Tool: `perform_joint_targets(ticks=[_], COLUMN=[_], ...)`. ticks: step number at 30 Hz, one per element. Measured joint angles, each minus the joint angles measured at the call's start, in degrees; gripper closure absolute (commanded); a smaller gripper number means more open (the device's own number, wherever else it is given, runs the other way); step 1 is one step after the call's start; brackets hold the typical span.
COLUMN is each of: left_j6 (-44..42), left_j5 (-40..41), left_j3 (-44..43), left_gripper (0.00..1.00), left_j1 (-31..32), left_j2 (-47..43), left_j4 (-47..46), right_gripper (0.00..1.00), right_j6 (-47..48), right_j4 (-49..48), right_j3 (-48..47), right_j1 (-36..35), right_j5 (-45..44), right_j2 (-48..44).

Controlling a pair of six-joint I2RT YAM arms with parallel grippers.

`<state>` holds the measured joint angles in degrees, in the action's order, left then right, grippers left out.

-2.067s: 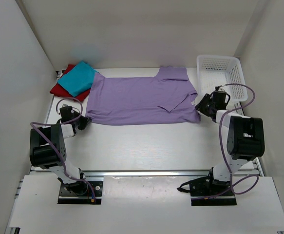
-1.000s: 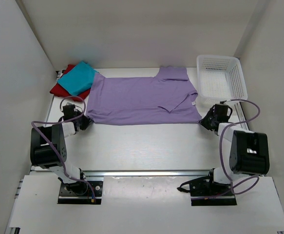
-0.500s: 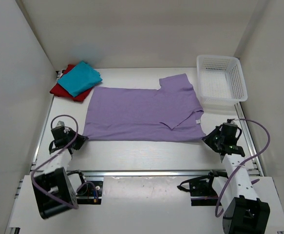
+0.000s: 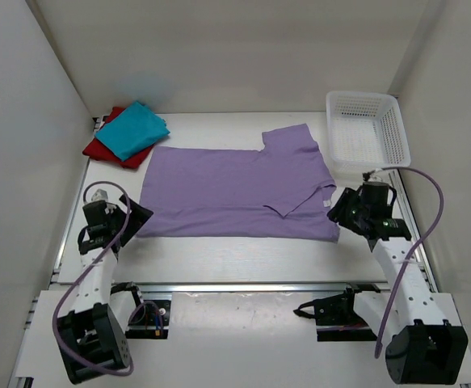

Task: Fold and stack the t-shirts
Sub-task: Fold the flattened tshirt in 1/3 of the way

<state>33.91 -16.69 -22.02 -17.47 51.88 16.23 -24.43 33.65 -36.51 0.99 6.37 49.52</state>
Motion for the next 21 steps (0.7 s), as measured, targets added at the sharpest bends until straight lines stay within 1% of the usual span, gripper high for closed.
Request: perform_joint_targets(ticks=[1,2,3,5,7,8,9,10,11,12,13,15,17,18,20,21], left_j6=[0.5,1.1,2.2,3.4,3.9,4.3,4.3,4.4,4.8,5.2,5.7,6.4,6.9,7.0,7.1,7.1], left_j5=[0.1,0.0,0.2,0.9,3.3,4.3,5.2,5.2,5.0,4.7,4.6,4.5,4.5,4.5,4.8,4.8], left_j3=[-0.6,-0.9,-1.1,-1.3,-1.6,-2.1,-2.7,-3.2,-3.7,-4.1,-4.4,-4.7,-4.7,-4.7,-4.7,-4.7], left_gripper=[0.02,0.18,0.30,0.59,0.75,0.76,0.73,0.74,0.74,0.75,0.76,0.77,0.77,0.78,0.79,0.78], left_j1=[1.4,3.0,5.1,10.9,19.1,23.8,28.3,31.4,34.6,36.5,37.7,39.5,40.8,41.4,42.1,42.3], left_j2=[-0.6,-1.3,-1.8,-1.6,0.2,2.0,4.6,7.0,10.3,13.0,15.5,19.9,22.3,23.0,23.5,23.5], left_j4=[-1.0,-2.4,-4.1,-7.4,-10.3,-11.7,-13.5,-15.4,-17.7,-19.4,-20.9,-23.5,-25.2,-25.9,-27.1,-28.0], right_gripper=[0.92,1.00,1.00,1.00,1.00,0.97,0.92,0.79,0.69,0.64,0.58,0.58,0.66,0.66,0.72,0.72], right_j6=[0.7,0.9,0.9,0.9,0.9,0.7,0.5,0.3,0.2,0.0,-0.1,-0.6,-1.2,-1.6,-2.3,-2.6], right_j4=[-1.5,-3.5,-5.8,-9.5,-13.9,-15.5,-17.2,-18.8,-20.3,-21.7,-22.9,-25.7,-28.3,-29.2,-31.0,-31.6], right_j3=[-1.1,-1.9,-2.4,-3.1,-3.1,-3.1,-3.1,-3.1,-3.0,-2.9,-2.7,-2.2,-1.7,-1.7,-1.7,-1.7], right_j1=[-1.2,-2.8,-5.2,-9.8,-13.8,-15.0,-15.8,-16.5,-17.2,-17.9,-18.6,-19.4,-19.7,-19.6,-19.7,-19.7], right_j5=[0.5,1.2,1.4,1.6,3.0,3.9,4.9,5.5,6.1,6.2,6.2,6.8,8.2,8.2,8.3,8.2], right_j2=[0.9,2.4,4.4,8.6,14.8,17.6,20.2,22.2,24.0,25.3,26.2,27.1,27.7,28.2,29.5,30.4])
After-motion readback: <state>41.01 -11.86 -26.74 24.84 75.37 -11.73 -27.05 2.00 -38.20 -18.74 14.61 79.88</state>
